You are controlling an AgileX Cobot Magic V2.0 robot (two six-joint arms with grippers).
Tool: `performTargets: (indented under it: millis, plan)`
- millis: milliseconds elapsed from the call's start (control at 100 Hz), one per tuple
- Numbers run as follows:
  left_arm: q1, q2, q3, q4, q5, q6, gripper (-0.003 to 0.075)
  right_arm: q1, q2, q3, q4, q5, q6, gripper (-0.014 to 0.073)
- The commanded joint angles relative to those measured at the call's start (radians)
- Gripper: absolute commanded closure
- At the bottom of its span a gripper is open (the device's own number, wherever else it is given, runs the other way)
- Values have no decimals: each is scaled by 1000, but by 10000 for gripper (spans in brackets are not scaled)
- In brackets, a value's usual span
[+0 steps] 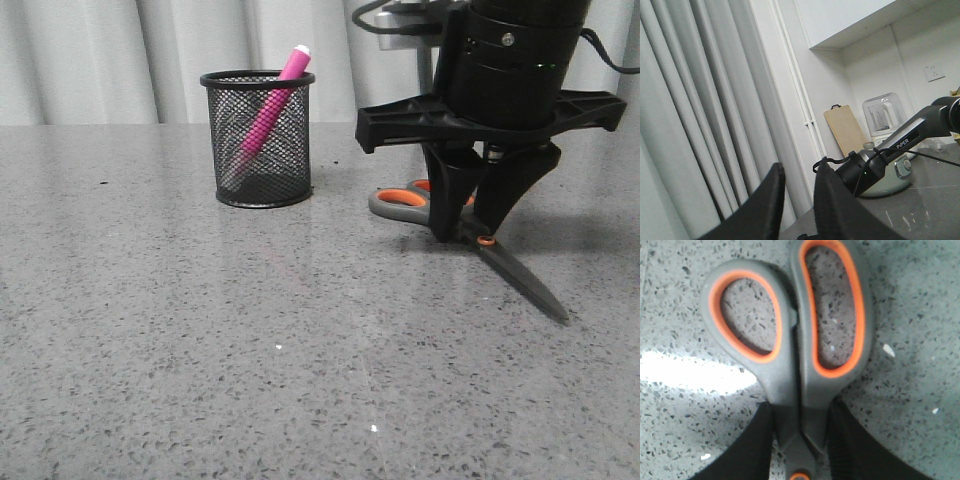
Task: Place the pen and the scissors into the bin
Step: 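Lift the scissors with the right gripper and carry toward the cup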
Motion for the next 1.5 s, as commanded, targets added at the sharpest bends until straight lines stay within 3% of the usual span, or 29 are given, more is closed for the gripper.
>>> performTargets:
  millis: [0,240,470,660,850,920,1250,1490]
  plan:
    - [-1,18,-22,-42,-25,-9,596,-4,-54,-31,-49,-9,-3,662]
    - [-1,18,-22,-42,-50,-9,596,-4,-244,-82,-103,-92,-3,662]
    - [-1,18,-22,-42,-107,-9,596,0,-387,-82,-98,-322,-3,662]
    - [-1,18,-22,-40,-107,-9,596,55,-400,-28,-98,-729,-3,662]
    - [-1,18,-22,-37,-100,-9,596,73,-351,128,-188,-1363,-8,662]
    - [-1,18,-22,-37,-96,-9,596,64,-303,155,-189,-1515,-49,662]
    - [-1,18,-22,-30,-71,-9,596,36,-90,155,-189,-1761,-64,662]
    - [-1,18,-22,14,-15,-9,596,14,10,155,-187,-1784,-64,662]
